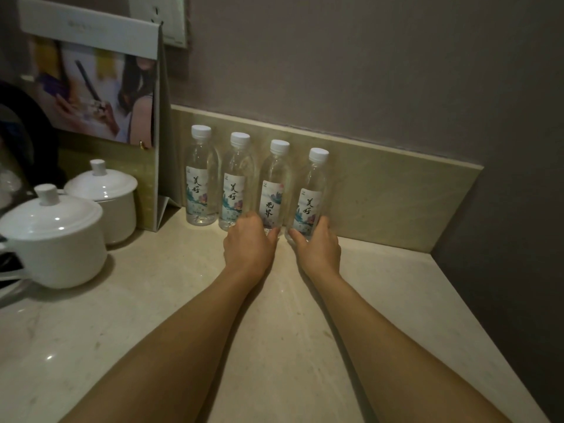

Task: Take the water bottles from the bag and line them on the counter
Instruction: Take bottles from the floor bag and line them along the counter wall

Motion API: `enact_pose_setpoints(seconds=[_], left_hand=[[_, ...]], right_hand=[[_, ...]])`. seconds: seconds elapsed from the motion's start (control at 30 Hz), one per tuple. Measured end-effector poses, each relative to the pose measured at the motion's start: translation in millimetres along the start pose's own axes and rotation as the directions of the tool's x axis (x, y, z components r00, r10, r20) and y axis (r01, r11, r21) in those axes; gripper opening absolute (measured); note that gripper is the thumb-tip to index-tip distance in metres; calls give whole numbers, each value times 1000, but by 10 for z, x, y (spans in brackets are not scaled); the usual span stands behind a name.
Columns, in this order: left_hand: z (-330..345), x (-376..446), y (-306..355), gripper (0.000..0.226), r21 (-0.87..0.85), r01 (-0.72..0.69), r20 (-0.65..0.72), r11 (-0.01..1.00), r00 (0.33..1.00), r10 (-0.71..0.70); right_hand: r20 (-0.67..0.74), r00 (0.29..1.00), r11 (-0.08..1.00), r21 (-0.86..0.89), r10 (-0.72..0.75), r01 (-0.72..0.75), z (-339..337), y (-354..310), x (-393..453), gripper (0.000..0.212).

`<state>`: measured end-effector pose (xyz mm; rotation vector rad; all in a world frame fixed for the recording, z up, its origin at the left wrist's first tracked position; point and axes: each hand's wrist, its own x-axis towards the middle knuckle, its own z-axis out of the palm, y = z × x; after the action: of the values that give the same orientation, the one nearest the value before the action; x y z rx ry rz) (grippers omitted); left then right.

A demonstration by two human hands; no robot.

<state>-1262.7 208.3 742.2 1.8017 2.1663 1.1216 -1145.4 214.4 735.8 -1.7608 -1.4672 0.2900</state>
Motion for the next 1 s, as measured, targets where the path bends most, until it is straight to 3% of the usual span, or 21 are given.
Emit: enact_pose_setpoints(seconds=[1.0], left_hand=[[-186, -130, -40, 33, -109, -20, 39, 994, 999, 25]], right_hand=[[9, 1000, 999, 30, 17, -17, -7, 14, 11, 52]])
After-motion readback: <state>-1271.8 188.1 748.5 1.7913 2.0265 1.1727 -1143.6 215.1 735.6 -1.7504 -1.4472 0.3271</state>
